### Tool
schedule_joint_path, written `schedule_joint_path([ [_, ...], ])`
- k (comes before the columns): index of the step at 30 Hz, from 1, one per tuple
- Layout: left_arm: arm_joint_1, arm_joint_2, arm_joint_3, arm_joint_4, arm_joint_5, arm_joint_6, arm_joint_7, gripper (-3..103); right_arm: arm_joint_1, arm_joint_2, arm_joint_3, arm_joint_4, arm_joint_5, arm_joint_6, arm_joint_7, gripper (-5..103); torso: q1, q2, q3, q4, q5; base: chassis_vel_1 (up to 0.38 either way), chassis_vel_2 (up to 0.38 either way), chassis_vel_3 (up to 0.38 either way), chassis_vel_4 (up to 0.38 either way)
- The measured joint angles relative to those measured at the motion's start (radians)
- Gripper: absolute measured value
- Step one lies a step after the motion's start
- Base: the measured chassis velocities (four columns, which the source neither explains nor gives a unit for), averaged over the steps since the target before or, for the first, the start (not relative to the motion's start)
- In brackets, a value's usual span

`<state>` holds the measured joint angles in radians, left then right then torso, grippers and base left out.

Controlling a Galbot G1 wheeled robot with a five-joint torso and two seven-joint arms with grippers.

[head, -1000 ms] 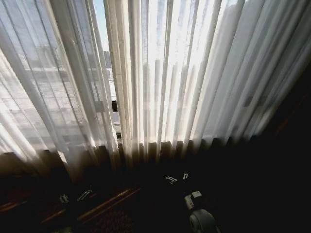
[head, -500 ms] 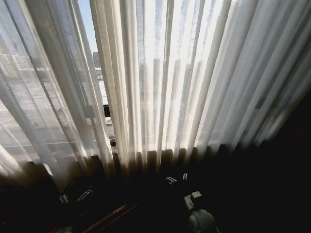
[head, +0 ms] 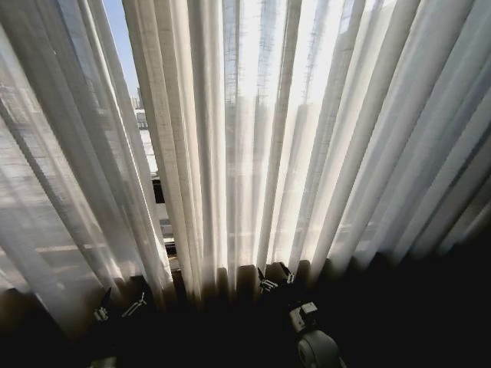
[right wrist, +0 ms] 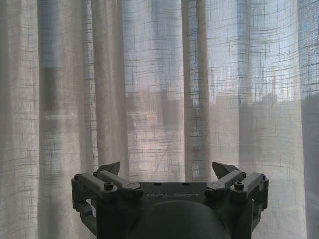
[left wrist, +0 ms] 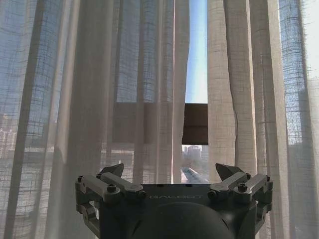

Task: Open the curtains by pulling them apart, changing their state from closed to fully open.

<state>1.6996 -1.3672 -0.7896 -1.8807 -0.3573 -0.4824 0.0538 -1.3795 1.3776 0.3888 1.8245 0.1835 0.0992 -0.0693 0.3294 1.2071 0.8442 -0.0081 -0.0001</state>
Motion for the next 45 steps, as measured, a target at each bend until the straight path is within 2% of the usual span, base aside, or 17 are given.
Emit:
schedule_joint_path([
  [5, 0.0, 0.0, 0.0, 0.0, 0.0, 0.0, 0.0, 100, 0.022, -0.001, -0.001, -0.017, 0.013, 0.009, 0.073, 100, 0.001, 0.0, 0.0, 0.0, 0.0001, -0.308, 0.351, 0.329, -0.366],
  [9, 0.0, 0.0, 0.0, 0.0, 0.0, 0.0, 0.0, 100, 0.035, -0.005, 0.005, -0.026, 0.004, 0.01, 0.099, 100, 0.001, -0.001, 0.0, -0.0002, -0.0007, -0.234, 0.212, 0.218, -0.266],
  [20, 0.0, 0.0, 0.0, 0.0, 0.0, 0.0, 0.0, 100, 0.1, -0.032, 0.022, -0.093, -0.024, -0.027, 0.2, 100, -0.002, 0.001, -0.001, 0.0, 0.0, -0.009, 0.014, 0.008, -0.013],
  [28, 0.0, 0.0, 0.0, 0.0, 0.0, 0.0, 0.0, 100, 0.208, -0.053, -0.021, -0.191, -0.012, -0.044, 0.214, 100, 0.0, 0.0, 0.0, -0.0001, -0.0003, 0.01, -0.027, -0.007, 0.018],
  [33, 0.0, 0.0, 0.0, 0.0, 0.0, 0.0, 0.0, 100, 0.293, -0.049, -0.076, -0.258, 0.033, -0.042, 0.21, 103, 0.001, 0.0, 0.0, 0.0002, -0.0004, 0.0, 0.0, 0.0, 0.0],
  [35, 0.0, 0.0, 0.0, 0.0, 0.0, 0.0, 0.0, 100, 0.313, -0.035, -0.092, -0.279, 0.043, -0.036, 0.204, 100, 0.0, 0.0, 0.0, 0.0002, -0.0003, 0.0, 0.0, 0.0, 0.0],
  [38, 0.0, 0.0, 0.0, 0.0, 0.0, 0.0, 0.0, 100, 0.32, -0.02, -0.101, -0.3, 0.041, -0.015, 0.183, 84, 0.0, 0.0, 0.0, 0.0, -0.0001, 0.0, 0.0, 0.0, 0.0],
  [39, 0.0, 0.0, 0.0, 0.0, 0.0, 0.0, 0.0, 100, 0.32, -0.02, -0.101, -0.3, 0.041, -0.015, 0.183, 84, 0.0, 0.0, 0.0, 0.0, -0.0001, 0.0, 0.0, 0.0, 0.0],
  [41, 0.0, 0.0, 0.0, 0.0, 0.0, 0.0, 0.0, 100, 0.318, -0.018, -0.101, -0.303, 0.038, -0.007, 0.175, 73, 0.0, 0.0, 0.0, 0.0, -0.0001, 0.0, 0.0, 0.0, 0.0],
  [42, 0.0, 0.0, 0.0, 0.0, 0.0, 0.0, 0.0, 100, 0.315, -0.018, -0.101, -0.305, 0.035, -0.004, 0.171, 73, 0.0, 0.0, 0.0, -0.0001, -0.0002, 0.0, 0.0, 0.0, 0.0],
  [44, 0.0, 0.0, 0.0, 0.0, 0.0, 0.0, 0.0, 100, 0.311, -0.02, -0.099, -0.305, 0.034, 0.001, 0.165, 62, 0.0, 0.0, 0.0, 0.0, -0.0003, 0.0, 0.0, 0.0, 0.0],
  [45, 0.0, 0.0, 0.0, 0.0, 0.0, 0.0, 0.0, 100, 0.311, -0.02, -0.099, -0.305, 0.034, 0.001, 0.165, 62, 0.0, 0.0, 0.0, 0.0, -0.0003, 0.0, 0.0, 0.0, 0.0],
])
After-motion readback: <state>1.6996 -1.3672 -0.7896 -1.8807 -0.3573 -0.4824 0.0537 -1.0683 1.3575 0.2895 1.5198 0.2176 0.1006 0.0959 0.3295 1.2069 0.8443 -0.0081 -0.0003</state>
